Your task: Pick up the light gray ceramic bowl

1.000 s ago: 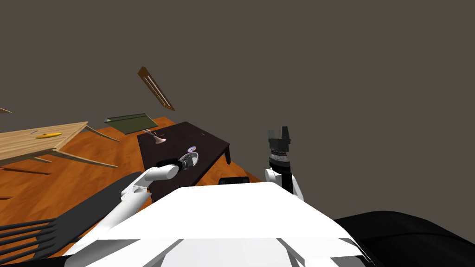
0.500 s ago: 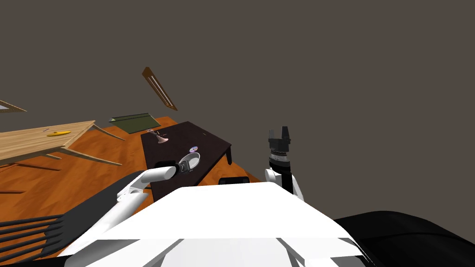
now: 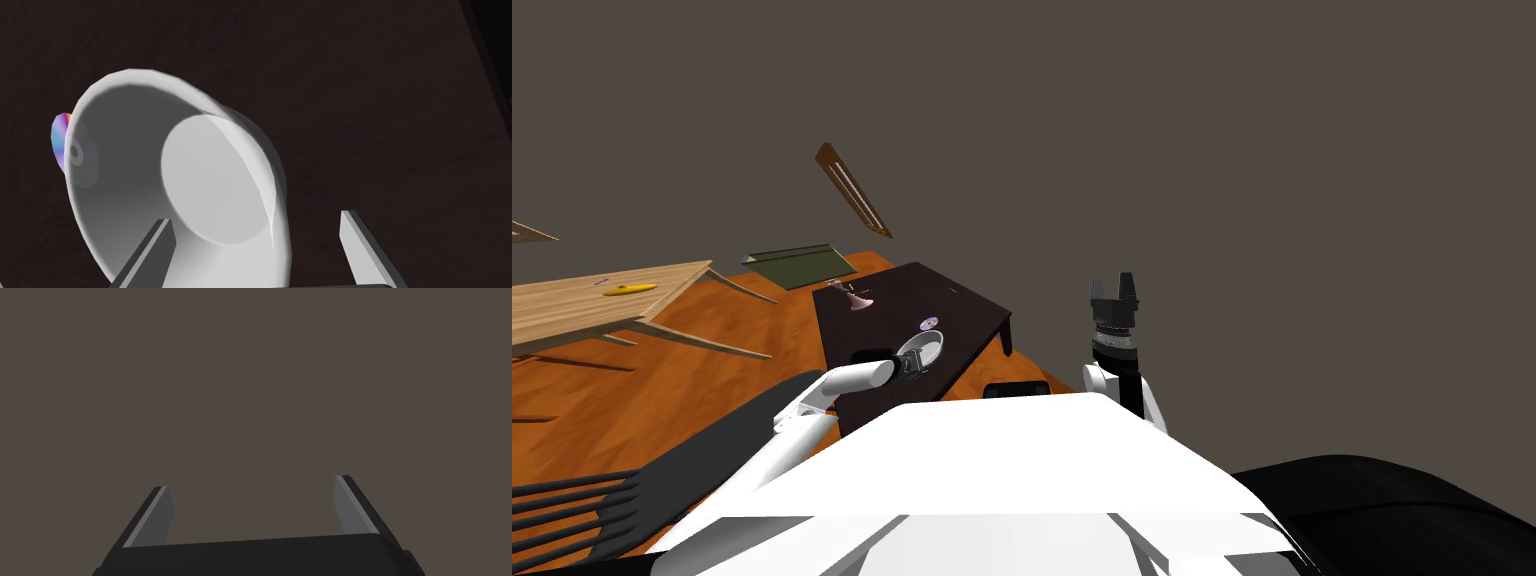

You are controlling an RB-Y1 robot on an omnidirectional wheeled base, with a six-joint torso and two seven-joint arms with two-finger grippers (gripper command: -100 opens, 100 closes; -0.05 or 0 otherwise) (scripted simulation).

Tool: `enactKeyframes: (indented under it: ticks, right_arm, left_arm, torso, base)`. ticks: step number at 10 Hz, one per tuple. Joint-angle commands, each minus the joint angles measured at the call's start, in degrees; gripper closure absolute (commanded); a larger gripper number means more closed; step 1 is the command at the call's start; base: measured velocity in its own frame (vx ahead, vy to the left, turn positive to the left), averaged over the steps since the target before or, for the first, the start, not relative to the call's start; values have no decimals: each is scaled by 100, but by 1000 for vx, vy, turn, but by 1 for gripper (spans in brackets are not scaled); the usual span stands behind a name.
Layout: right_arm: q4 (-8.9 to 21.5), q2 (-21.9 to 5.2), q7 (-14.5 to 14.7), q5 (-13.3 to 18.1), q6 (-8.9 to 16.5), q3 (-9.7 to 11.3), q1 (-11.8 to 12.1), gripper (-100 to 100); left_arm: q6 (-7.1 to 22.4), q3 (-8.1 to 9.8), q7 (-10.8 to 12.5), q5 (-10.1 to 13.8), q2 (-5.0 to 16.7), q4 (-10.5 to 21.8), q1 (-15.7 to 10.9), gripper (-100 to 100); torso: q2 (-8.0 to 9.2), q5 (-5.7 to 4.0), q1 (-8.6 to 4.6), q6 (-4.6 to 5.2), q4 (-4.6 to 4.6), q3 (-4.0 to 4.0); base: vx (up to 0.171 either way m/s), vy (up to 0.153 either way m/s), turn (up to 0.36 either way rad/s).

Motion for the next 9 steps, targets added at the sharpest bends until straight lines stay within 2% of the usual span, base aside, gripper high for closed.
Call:
enactKeyframes:
  ticks: [1, 2, 3, 7, 8, 9]
  right_arm:
    - [0, 0, 0, 0, 0, 0, 0, 0]
    - [0, 0, 0, 0, 0, 0, 0, 0]
    - [0, 0, 0, 0, 0, 0, 0, 0]
    - [0, 0, 0, 0, 0, 0, 0, 0]
    - [0, 0, 0, 0, 0, 0, 0, 0]
    - [0, 0, 0, 0, 0, 0, 0, 0]
  left_arm:
    - [-144, -37, -71, -69, -101, 194, -48, -100]
    - [-88, -33, -33, -63, -78, 115, -27, -100]
    - [-109, -37, -41, -71, -86, 129, -30, 100]
    - [-105, -36, -35, -67, -88, 130, -28, 100]
    - [-105, -37, -34, -67, -89, 131, -27, 0]
    - [8, 5, 7, 6, 13, -32, 13, 100]
  torso:
    - [0, 0, 0, 0, 0, 0]
    - [-1, 0, 0, 0, 0, -1]
    - [2, -1, -3, -1, 0, 1]
    - [6, -5, -7, 2, 2, 4]
    - [7, -6, -9, 2, 3, 5]
    - [8, -7, -10, 2, 3, 5]
  base:
    - [23, 17, -29]
    - [10, 7, -6]
    - [0, 0, 0]
    - [0, 0, 0]
    - [0, 0, 0]
    - [-8, -11, 36]
